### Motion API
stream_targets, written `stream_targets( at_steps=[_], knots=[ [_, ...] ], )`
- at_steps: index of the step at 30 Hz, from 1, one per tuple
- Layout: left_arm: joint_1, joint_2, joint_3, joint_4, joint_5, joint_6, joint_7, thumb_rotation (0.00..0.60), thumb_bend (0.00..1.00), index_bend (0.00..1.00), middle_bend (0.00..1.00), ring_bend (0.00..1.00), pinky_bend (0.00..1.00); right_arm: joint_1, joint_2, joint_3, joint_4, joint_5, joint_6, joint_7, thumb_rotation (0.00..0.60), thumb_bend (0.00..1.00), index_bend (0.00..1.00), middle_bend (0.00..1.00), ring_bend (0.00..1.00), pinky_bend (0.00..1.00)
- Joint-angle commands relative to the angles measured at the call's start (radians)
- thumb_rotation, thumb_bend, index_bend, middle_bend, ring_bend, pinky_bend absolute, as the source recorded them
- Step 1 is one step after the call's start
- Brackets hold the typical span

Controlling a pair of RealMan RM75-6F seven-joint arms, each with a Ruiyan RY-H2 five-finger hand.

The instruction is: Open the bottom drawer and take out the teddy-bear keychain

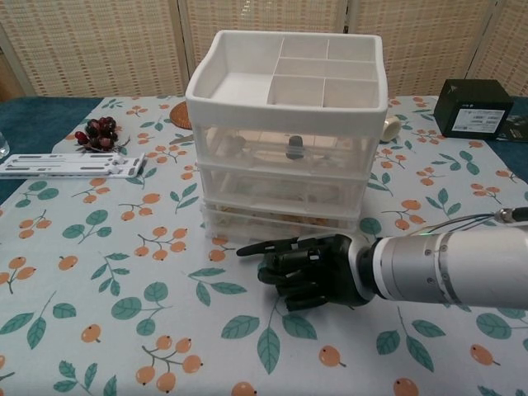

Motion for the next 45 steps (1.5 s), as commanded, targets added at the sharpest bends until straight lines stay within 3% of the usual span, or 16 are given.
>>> stream_targets(
  at_steps=[1,7,11,18,25,45],
  knots=[
    [0.000,0.000,0.000,0.000,0.000,0.000,0.000,0.600,0.20,0.05,0.00,0.01,0.07,-0.007,0.005,-0.004,-0.015,-0.005,-0.006,-0.005,0.600,0.77,0.16,0.83,1.00,1.00],
    [0.002,0.002,-0.001,0.000,0.000,0.003,-0.003,0.600,0.20,0.05,0.00,0.01,0.07,-0.057,0.040,0.009,-0.096,-0.054,0.017,-0.019,0.600,0.77,0.16,0.83,1.00,1.00],
    [0.000,0.003,0.000,-0.001,0.003,-0.001,-0.001,0.600,0.20,0.05,0.00,0.01,0.07,-0.108,0.090,0.007,-0.182,-0.159,0.080,-0.078,0.600,0.77,0.16,0.83,1.00,1.00],
    [-0.007,0.001,-0.001,-0.004,0.012,-0.006,-0.001,0.600,0.20,0.05,0.00,0.01,0.07,-0.147,0.146,-0.088,-0.251,-0.318,0.308,-0.318,0.600,0.76,0.02,0.78,1.00,1.00],
    [-0.013,0.001,-0.002,-0.007,0.022,-0.010,-0.001,0.600,0.20,0.05,0.00,0.01,0.07,-0.135,0.157,-0.167,-0.309,-0.243,0.462,-0.543,0.600,0.76,0.00,0.77,1.00,1.00],
    [-0.009,-0.002,0.002,-0.002,0.017,-0.010,-0.002,0.600,0.20,0.05,0.00,0.01,0.07,-0.069,0.109,-0.177,-0.265,-0.086,0.506,-0.650,0.600,0.76,0.00,0.78,1.00,1.00]
  ],
)
